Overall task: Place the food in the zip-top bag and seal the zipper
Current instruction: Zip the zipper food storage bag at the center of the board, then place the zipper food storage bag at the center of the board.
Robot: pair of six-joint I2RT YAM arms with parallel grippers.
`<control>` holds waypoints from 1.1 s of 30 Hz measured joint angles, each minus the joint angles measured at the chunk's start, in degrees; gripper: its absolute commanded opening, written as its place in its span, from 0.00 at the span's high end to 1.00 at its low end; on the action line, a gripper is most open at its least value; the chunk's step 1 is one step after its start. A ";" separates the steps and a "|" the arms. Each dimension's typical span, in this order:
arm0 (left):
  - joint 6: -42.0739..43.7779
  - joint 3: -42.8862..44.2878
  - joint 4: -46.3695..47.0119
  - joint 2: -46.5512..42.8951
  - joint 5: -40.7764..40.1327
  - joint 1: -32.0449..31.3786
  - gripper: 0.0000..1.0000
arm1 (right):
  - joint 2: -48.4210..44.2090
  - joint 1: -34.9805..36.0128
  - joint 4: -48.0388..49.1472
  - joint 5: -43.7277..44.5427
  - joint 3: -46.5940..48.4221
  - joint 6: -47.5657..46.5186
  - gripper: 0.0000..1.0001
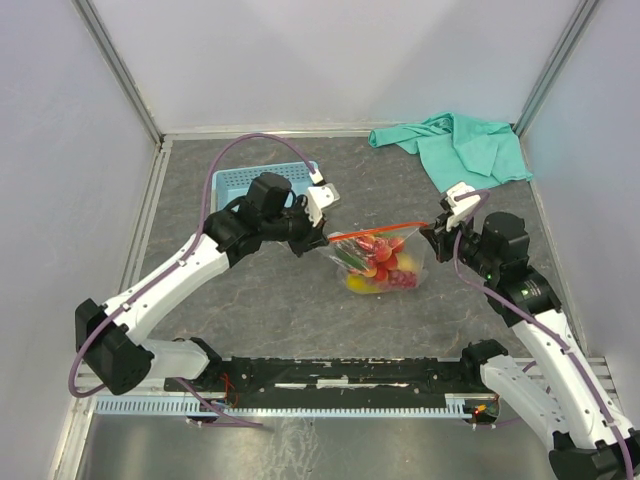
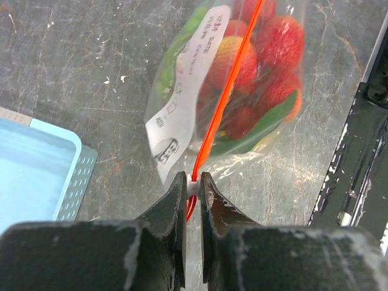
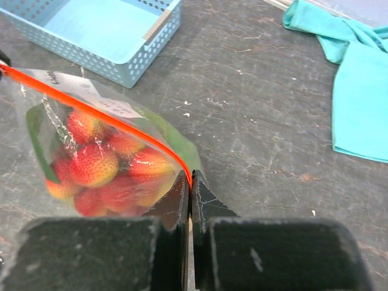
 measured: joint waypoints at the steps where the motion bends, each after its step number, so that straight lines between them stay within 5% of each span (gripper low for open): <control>1: -0.02 -0.13 0.04 -0.11 -0.07 0.26 0.97 | -0.13 0.00 0.11 1.05 -0.09 0.11 0.98; 18: -0.04 -0.83 1.40 0.63 -5.60 1.51 0.97 | -1.29 0.31 5.11 10.43 -4.52 2.51 0.98; 33: -5.95 7.04 4.59 10.84 -7.43 3.02 0.97 | 9.16 -0.52 14.73 17.07 -4.44 3.61 0.95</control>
